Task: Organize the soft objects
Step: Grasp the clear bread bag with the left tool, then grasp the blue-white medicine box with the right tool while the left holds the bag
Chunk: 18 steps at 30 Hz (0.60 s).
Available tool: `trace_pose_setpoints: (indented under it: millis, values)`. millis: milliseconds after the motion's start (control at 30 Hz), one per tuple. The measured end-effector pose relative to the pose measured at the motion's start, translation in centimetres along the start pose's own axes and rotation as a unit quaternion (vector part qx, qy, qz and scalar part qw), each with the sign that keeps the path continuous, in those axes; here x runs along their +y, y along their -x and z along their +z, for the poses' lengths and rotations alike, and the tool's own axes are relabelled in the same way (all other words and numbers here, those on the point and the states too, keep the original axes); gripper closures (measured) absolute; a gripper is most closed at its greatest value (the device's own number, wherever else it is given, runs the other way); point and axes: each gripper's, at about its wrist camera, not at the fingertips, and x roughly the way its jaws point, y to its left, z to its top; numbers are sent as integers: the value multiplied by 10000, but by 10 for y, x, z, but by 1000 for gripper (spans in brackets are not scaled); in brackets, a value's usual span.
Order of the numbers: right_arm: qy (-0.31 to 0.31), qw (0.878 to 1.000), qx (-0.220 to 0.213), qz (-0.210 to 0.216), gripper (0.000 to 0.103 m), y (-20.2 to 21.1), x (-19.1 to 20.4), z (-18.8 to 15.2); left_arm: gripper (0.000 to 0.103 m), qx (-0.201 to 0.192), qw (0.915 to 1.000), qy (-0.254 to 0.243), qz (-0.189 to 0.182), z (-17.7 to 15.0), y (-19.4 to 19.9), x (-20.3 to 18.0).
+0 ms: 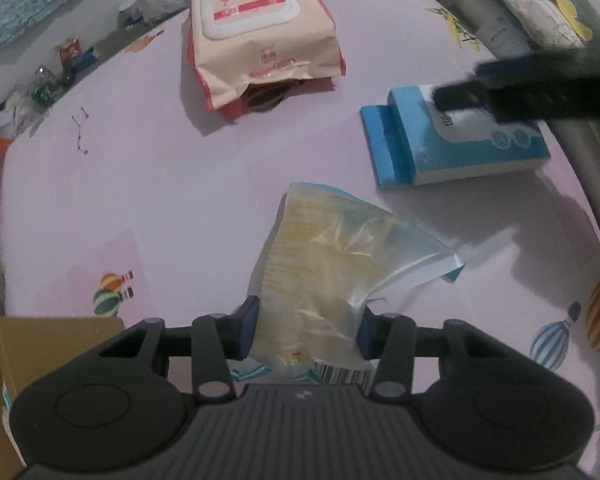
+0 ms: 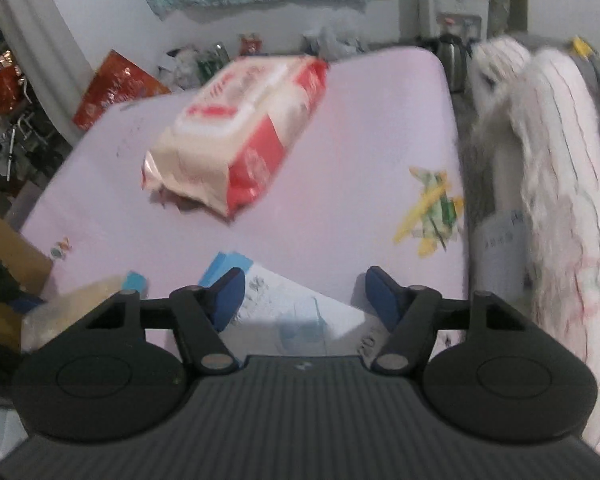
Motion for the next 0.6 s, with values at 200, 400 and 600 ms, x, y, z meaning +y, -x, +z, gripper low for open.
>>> trace_pose_setpoints:
  millis: [200,400,600]
  values:
    - [4,9990,389,219,35,42,6,-53,57,-58,9997,69,-248,-8,2,3]
    - [657,9975,252,35,17,63,28,-65,58,-220,9994,224,-173,-7,11,10]
    - [1501,9853,643,-495,12,26,56,-59,58,-468,9973,511,-229,-8,30,20]
